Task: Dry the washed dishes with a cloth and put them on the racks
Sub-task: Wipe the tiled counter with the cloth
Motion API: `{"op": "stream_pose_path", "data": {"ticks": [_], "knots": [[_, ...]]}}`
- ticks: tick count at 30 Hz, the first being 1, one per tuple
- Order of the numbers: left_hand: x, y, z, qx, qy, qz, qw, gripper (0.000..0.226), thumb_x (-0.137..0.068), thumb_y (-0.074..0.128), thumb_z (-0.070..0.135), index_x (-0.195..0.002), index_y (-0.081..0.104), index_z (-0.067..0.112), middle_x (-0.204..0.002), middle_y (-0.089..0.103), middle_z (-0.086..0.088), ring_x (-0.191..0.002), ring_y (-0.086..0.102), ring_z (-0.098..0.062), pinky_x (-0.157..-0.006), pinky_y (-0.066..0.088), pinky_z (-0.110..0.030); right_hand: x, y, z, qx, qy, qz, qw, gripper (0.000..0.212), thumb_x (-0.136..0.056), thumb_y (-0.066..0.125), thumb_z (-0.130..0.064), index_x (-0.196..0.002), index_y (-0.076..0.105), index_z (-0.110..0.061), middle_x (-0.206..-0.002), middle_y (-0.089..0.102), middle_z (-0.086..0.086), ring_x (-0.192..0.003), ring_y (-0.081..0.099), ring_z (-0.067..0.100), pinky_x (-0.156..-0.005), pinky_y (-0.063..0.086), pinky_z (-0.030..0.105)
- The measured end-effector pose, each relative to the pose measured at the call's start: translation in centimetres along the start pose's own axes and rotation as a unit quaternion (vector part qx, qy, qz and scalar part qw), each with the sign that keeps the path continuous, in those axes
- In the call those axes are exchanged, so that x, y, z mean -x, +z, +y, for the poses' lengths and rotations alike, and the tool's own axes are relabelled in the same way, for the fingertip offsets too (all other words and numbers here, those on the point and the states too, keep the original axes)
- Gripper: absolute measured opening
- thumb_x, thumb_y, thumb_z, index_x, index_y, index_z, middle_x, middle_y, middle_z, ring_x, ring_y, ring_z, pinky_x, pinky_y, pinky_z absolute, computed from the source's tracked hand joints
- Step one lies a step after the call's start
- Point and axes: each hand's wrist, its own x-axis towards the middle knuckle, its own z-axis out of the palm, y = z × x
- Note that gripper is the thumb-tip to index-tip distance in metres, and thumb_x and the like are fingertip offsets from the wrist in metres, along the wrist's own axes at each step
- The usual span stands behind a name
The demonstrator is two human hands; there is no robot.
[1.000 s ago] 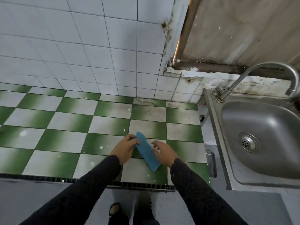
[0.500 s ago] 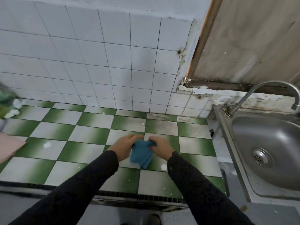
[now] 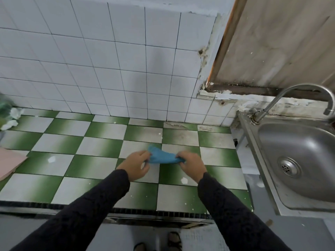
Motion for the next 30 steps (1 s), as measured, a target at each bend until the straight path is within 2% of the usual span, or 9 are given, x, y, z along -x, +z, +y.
{"op": "stream_pose_path", "data": {"ticks": [4, 7, 12, 16, 18, 20, 22, 26, 30], "knots": [[3.3, 4.4, 0.1, -0.033, -0.047, -0.186, 0.981, 0.017, -0.091, 0.051, 0.015, -0.106, 0.057, 0.011, -0.116, 0.065, -0.009, -0.102, 0.062, -0.025, -0.089, 0.052, -0.035, 5.3, 3.6, 2.1, 0.053, 0.037, -0.162, 0.985, 0.027, -0.092, 0.060, -0.012, -0.116, 0.073, -0.013, -0.117, 0.073, 0.009, -0.109, 0.066, 0.030, -0.098, 0.047, 0.034], [4.7, 6.2, 0.1, -0.047, -0.063, -0.252, 0.965, 0.020, -0.088, 0.049, 0.020, -0.106, 0.057, 0.015, -0.108, 0.067, -0.010, -0.095, 0.063, -0.029, -0.082, 0.051, -0.033, 7.4, 5.0, 2.8, 0.055, 0.061, -0.224, 0.971, 0.032, -0.093, 0.058, -0.014, -0.122, 0.070, -0.016, -0.126, 0.069, 0.006, -0.118, 0.061, 0.027, -0.102, 0.043, 0.031], [4.0, 5.5, 0.0, 0.002, -0.113, -0.250, 0.962, 0.005, -0.089, 0.054, 0.019, -0.093, 0.056, 0.019, -0.098, 0.066, -0.007, -0.085, 0.060, -0.022, -0.076, 0.050, -0.028, 6.0, 4.4, 3.1, 0.005, 0.102, -0.267, 0.958, 0.027, -0.093, 0.063, -0.015, -0.118, 0.070, -0.010, -0.120, 0.068, 0.010, -0.113, 0.062, 0.028, -0.093, 0.044, 0.028], [0.6, 4.1, -0.6, 0.117, -0.185, -0.122, 0.968, 0.019, -0.092, 0.056, 0.009, -0.086, 0.050, 0.027, -0.087, 0.059, 0.002, -0.081, 0.058, -0.021, -0.064, 0.043, -0.015, 2.5, 2.7, 3.3, -0.127, 0.175, -0.174, 0.961, 0.019, -0.091, 0.069, -0.008, -0.109, 0.067, -0.002, -0.100, 0.060, 0.005, -0.095, 0.056, 0.021, -0.074, 0.036, 0.022], [-1.0, 3.9, -0.5, 0.154, -0.226, -0.019, 0.962, 0.014, -0.096, 0.054, 0.009, -0.105, 0.056, 0.019, -0.101, 0.060, 0.002, -0.090, 0.057, -0.018, -0.076, 0.046, -0.021, 1.3, 2.2, 3.4, -0.168, 0.215, -0.114, 0.955, 0.034, -0.094, 0.066, -0.009, -0.127, 0.060, -0.006, -0.113, 0.059, 0.008, -0.103, 0.054, 0.022, -0.082, 0.040, 0.022], [-1.7, 4.5, -0.8, 0.125, -0.239, 0.025, 0.963, 0.031, -0.096, 0.055, 0.010, -0.127, 0.052, 0.012, -0.124, 0.055, -0.001, -0.111, 0.054, -0.019, -0.097, 0.044, -0.031, 0.9, 2.6, 3.7, -0.120, 0.231, -0.093, 0.961, 0.049, -0.096, 0.062, -0.014, -0.143, 0.047, -0.007, -0.133, 0.052, 0.011, -0.123, 0.049, 0.026, -0.100, 0.040, 0.029], [-1.2, 5.7, -0.9, 0.042, -0.206, -0.016, 0.977, 0.039, -0.094, 0.055, 0.011, -0.133, 0.052, 0.011, -0.137, 0.051, -0.006, -0.123, 0.050, -0.025, -0.108, 0.040, -0.037, 1.3, 3.5, 3.9, -0.053, 0.214, -0.107, 0.969, 0.052, -0.097, 0.061, -0.019, -0.145, 0.044, -0.006, -0.142, 0.048, 0.013, -0.133, 0.043, 0.031, -0.109, 0.035, 0.035], [1.0, 8.7, 0.0, -0.081, -0.076, -0.163, 0.980, 0.042, -0.097, 0.049, 0.017, -0.140, 0.049, 0.019, -0.149, 0.044, -0.002, -0.131, 0.047, -0.025, -0.114, 0.029, -0.037, 3.3, 5.5, 3.8, 0.082, 0.097, -0.182, 0.975, 0.047, -0.098, 0.057, -0.029, -0.141, 0.049, -0.013, -0.142, 0.048, 0.009, -0.129, 0.045, 0.028, -0.106, 0.037, 0.037], [1.2, 9.9, 0.1, -0.118, -0.093, -0.200, 0.968, 0.050, -0.099, 0.048, 0.021, -0.148, 0.037, 0.023, -0.157, 0.030, 0.002, -0.139, 0.038, -0.021, -0.115, 0.024, -0.036, 4.1, 6.6, 3.7, 0.195, 0.018, -0.229, 0.953, 0.045, -0.096, 0.055, -0.027, -0.139, 0.049, -0.014, -0.142, 0.045, 0.007, -0.131, 0.042, 0.029, -0.106, 0.034, 0.039]]}}
